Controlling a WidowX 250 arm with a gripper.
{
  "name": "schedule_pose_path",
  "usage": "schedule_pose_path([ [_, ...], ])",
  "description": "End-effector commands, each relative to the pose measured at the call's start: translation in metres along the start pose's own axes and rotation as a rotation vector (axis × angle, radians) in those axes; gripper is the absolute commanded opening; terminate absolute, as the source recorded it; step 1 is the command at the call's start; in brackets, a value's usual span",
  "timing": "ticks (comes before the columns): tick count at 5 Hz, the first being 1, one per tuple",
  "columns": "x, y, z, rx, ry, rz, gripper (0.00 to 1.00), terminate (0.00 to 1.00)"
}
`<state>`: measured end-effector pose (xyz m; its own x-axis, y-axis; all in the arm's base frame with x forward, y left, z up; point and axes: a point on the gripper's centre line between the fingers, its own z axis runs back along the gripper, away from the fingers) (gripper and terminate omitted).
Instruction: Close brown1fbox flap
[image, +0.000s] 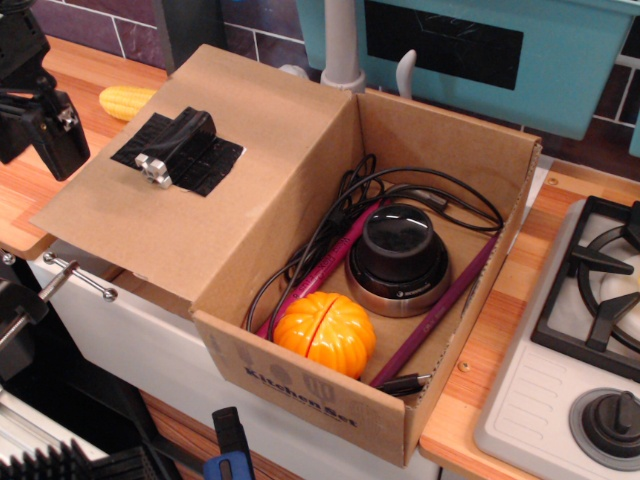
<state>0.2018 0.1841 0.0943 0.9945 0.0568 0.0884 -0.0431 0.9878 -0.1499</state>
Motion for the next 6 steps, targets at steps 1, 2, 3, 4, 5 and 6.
schedule_pose_path([
  [1,0.009,0.006,-0.004,-0.161,0.033,0.029,1.0,0.0],
  [2,0.022,0.006,-0.006,-0.267,0.038,0.059,1.0,0.0],
  [3,0.026,-0.002,-0.012,-0.314,0.008,0.063,1.0,0.0],
  [4,0.023,-0.016,-0.015,-0.354,-0.028,0.105,1.0,0.0],
  [5,0.016,-0.031,-0.011,-0.386,-0.046,0.144,1.0,0.0],
  [6,0.015,-0.038,-0.004,-0.396,-0.044,0.158,1.0,0.0],
])
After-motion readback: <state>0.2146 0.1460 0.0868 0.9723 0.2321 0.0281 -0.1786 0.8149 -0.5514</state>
